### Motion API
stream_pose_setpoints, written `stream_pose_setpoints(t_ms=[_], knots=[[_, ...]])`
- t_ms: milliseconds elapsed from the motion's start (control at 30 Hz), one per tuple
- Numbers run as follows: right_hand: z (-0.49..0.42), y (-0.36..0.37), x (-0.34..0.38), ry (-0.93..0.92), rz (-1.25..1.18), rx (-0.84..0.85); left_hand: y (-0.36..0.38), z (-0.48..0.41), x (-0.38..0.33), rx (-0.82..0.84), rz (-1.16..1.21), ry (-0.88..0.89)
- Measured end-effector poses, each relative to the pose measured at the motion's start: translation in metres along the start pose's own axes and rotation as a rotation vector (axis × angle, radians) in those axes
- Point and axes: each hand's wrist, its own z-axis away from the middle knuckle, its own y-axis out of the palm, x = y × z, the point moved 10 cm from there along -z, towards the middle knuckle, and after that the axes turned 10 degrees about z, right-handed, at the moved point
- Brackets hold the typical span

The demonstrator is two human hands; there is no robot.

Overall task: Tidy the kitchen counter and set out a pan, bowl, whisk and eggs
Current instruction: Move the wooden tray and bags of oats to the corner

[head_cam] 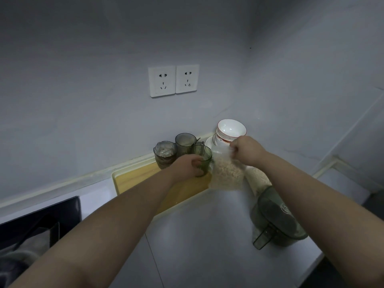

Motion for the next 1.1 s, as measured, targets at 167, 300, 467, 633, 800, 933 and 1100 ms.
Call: stream_pose_setpoints(t_ms=[167, 300, 467, 633, 800, 933, 1100], knots=[[0.001, 0.008, 0.047, -0.155, 0.020, -0.038, 0.006, 0.011, 0.005, -0.065, 0.028, 0.036], [-0.010, 0.012, 0.060, -0.168, 0.039, -0.121, -0.009, 0.012, 0.017, -0.218, 0.088, 0.011], [-0.017, 0.010, 0.062, -0.156, -0.058, -0.170, -0.017, 0.014, 0.019, -0.311, 0.099, -0.016], [-0.019, 0.044, 0.062, -0.127, 0.031, -0.047, 0.005, 0.012, 0.042, -0.245, 0.060, -0.188], [-0.019, 0.038, 0.044, -0.022, 0.022, -0.169, -0.003, 0.014, 0.041, -0.291, 0.026, -0.221], [-0.014, 0.039, 0.032, 0.046, 0.034, -0.195, 0.000, 0.012, 0.046, -0.279, 0.297, -0.264], [-0.012, 0.039, 0.027, 0.044, -0.001, -0.202, 0.006, 0.015, 0.044, -0.302, 0.385, -0.279]])
